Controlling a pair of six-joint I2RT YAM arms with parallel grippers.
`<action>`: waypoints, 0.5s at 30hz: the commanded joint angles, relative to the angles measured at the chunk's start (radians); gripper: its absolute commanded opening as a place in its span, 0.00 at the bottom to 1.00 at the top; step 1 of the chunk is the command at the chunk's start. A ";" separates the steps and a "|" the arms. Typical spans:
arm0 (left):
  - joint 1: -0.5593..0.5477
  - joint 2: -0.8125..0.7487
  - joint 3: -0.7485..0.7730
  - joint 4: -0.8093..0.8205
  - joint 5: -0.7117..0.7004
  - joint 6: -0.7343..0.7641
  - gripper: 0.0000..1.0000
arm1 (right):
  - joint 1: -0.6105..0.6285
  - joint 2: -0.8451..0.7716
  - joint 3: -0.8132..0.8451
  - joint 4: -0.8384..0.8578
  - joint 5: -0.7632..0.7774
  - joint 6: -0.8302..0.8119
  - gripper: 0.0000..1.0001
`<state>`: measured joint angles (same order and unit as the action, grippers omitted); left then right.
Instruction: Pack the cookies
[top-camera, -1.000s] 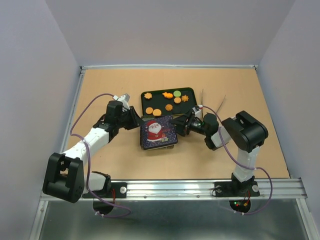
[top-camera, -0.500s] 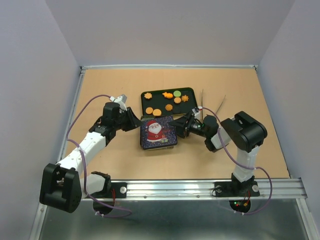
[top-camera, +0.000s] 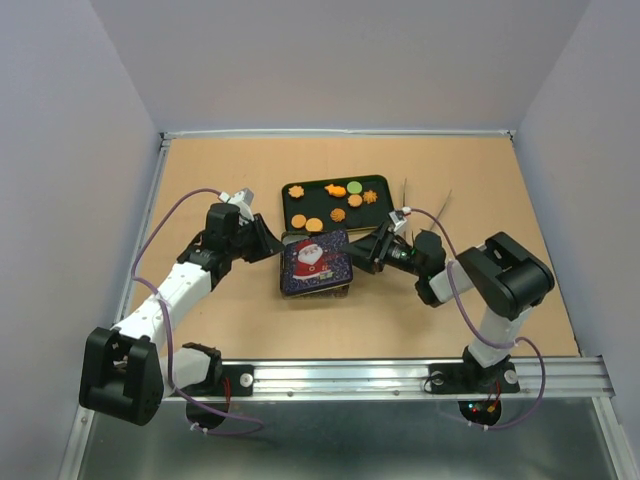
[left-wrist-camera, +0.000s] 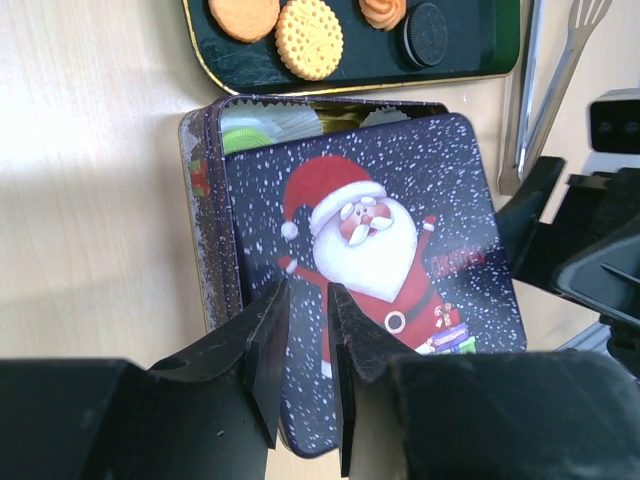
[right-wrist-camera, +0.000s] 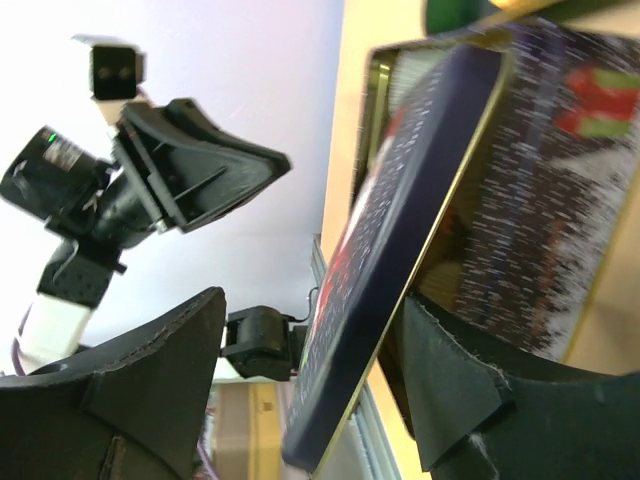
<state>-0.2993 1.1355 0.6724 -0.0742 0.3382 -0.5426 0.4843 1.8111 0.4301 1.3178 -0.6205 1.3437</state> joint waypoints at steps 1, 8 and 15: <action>0.003 -0.011 0.049 0.002 -0.008 0.015 0.33 | -0.013 -0.102 0.012 -0.003 -0.007 -0.144 0.73; 0.005 0.013 0.056 -0.001 -0.008 0.018 0.33 | -0.042 -0.125 0.010 -0.094 -0.036 -0.193 0.73; 0.003 0.018 0.067 -0.002 -0.011 0.024 0.33 | -0.042 -0.131 0.009 -0.167 -0.054 -0.238 0.73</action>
<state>-0.2993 1.1526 0.6918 -0.0807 0.3317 -0.5381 0.4458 1.7054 0.4309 1.1748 -0.6559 1.1679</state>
